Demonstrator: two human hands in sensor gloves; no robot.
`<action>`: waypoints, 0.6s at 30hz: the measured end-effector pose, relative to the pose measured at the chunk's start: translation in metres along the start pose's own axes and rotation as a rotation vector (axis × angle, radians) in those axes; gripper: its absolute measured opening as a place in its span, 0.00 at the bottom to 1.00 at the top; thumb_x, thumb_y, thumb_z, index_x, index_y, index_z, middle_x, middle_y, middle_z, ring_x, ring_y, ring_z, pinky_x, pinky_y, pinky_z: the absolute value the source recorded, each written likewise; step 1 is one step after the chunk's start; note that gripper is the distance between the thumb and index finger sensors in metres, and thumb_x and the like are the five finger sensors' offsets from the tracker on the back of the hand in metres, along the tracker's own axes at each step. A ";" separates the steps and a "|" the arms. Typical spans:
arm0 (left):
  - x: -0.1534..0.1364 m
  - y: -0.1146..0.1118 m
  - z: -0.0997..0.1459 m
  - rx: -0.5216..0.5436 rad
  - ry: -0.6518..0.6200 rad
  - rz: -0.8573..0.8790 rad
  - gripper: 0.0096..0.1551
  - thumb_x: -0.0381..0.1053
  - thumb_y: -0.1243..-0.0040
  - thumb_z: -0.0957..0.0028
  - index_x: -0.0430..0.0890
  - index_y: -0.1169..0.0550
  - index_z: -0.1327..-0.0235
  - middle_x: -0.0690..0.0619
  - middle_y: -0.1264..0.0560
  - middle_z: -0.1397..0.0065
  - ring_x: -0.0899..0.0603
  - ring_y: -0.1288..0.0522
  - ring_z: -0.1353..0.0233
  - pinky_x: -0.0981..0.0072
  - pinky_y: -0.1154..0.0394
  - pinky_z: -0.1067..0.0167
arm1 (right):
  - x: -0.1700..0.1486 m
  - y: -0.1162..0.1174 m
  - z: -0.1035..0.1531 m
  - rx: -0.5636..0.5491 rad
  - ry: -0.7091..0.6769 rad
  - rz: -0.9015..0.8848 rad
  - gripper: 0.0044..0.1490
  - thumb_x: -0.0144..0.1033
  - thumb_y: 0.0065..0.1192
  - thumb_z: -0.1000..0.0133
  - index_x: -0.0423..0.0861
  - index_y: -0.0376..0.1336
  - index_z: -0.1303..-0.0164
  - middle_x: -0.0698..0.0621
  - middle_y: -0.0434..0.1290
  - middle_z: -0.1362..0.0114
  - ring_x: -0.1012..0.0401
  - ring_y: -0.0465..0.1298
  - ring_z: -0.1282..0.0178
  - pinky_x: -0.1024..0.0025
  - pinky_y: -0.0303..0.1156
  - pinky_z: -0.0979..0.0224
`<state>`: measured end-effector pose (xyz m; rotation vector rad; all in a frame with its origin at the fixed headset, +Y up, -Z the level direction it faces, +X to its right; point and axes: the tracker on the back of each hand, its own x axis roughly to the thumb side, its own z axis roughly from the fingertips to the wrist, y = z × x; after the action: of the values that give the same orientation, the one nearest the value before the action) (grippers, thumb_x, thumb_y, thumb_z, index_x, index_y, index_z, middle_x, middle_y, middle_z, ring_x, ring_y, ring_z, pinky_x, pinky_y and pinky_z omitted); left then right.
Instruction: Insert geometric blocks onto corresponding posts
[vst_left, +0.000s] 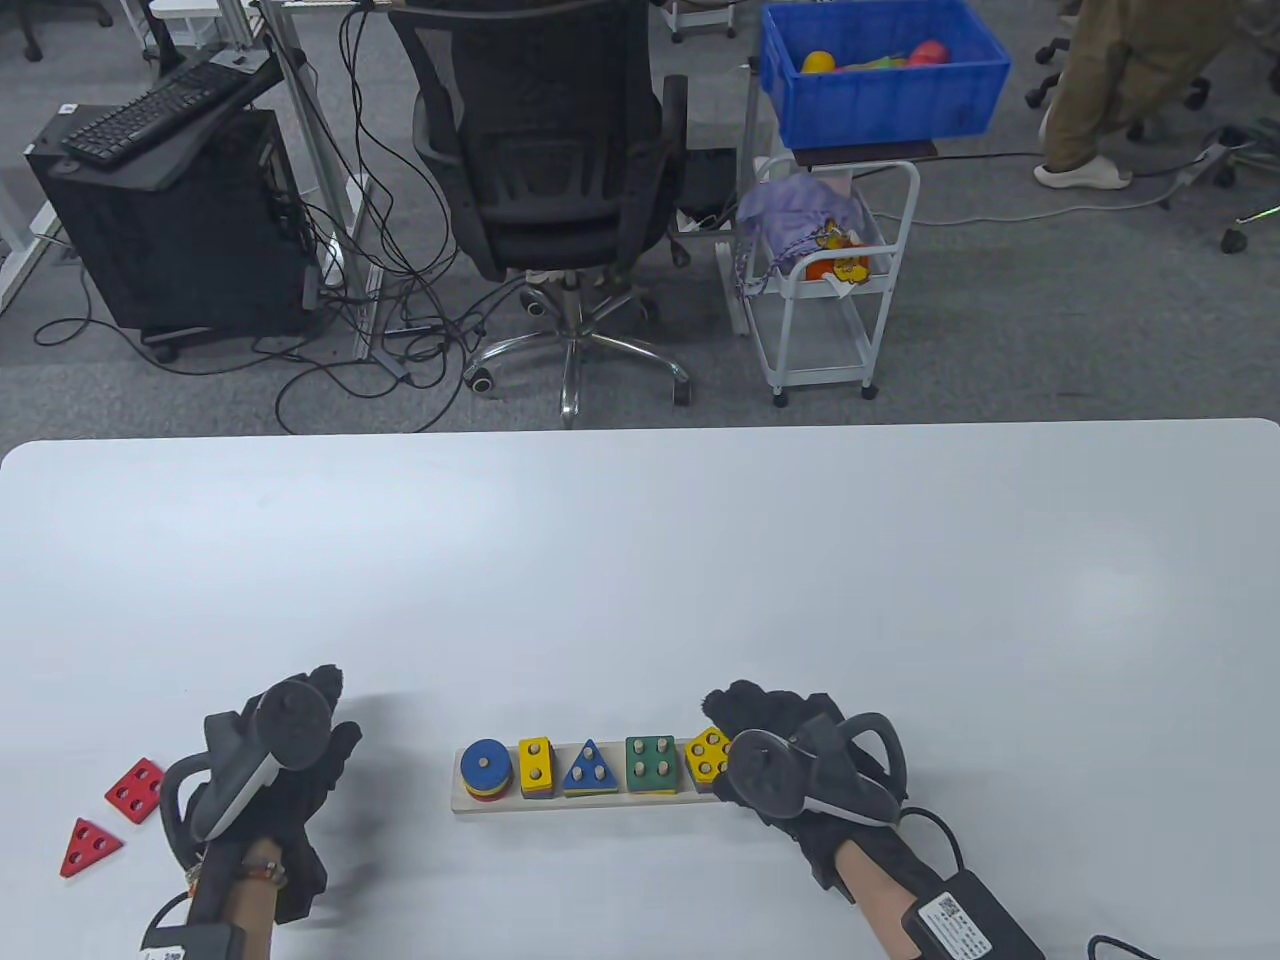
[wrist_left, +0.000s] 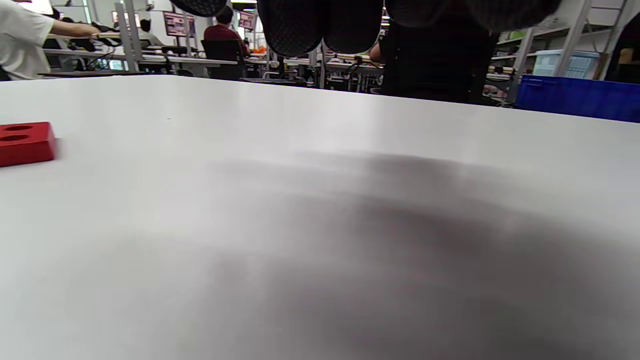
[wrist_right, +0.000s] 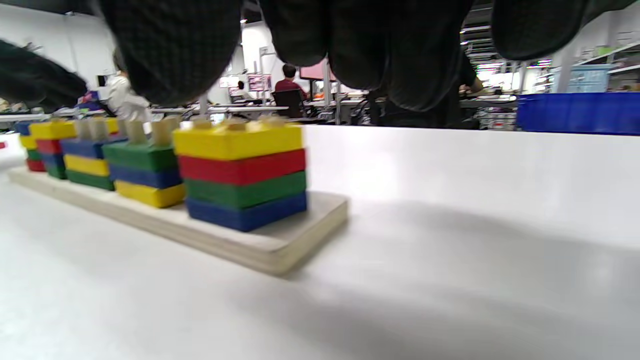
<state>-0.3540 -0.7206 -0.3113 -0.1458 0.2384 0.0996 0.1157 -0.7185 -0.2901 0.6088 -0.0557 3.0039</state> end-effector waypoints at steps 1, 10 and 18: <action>-0.009 0.004 0.000 0.013 0.036 0.017 0.39 0.66 0.45 0.47 0.63 0.40 0.20 0.58 0.39 0.12 0.43 0.38 0.13 0.36 0.44 0.20 | -0.010 -0.004 0.008 -0.007 0.030 -0.001 0.45 0.54 0.66 0.52 0.48 0.57 0.25 0.42 0.65 0.22 0.42 0.72 0.28 0.31 0.65 0.31; -0.100 0.013 -0.006 -0.005 0.453 0.006 0.39 0.59 0.38 0.46 0.61 0.38 0.21 0.57 0.39 0.12 0.43 0.36 0.14 0.36 0.42 0.21 | -0.064 0.001 0.037 0.033 0.209 -0.112 0.43 0.52 0.65 0.50 0.47 0.60 0.26 0.40 0.67 0.23 0.41 0.73 0.30 0.30 0.65 0.32; -0.121 -0.006 -0.014 -0.220 0.539 -0.092 0.46 0.60 0.33 0.50 0.64 0.41 0.19 0.60 0.43 0.09 0.41 0.46 0.09 0.32 0.48 0.19 | -0.057 0.006 0.035 0.080 0.178 -0.059 0.42 0.52 0.65 0.50 0.48 0.60 0.26 0.40 0.67 0.23 0.41 0.73 0.30 0.31 0.65 0.32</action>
<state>-0.4730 -0.7385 -0.2949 -0.4030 0.7582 -0.0073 0.1813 -0.7303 -0.2800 0.3410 0.0908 3.0001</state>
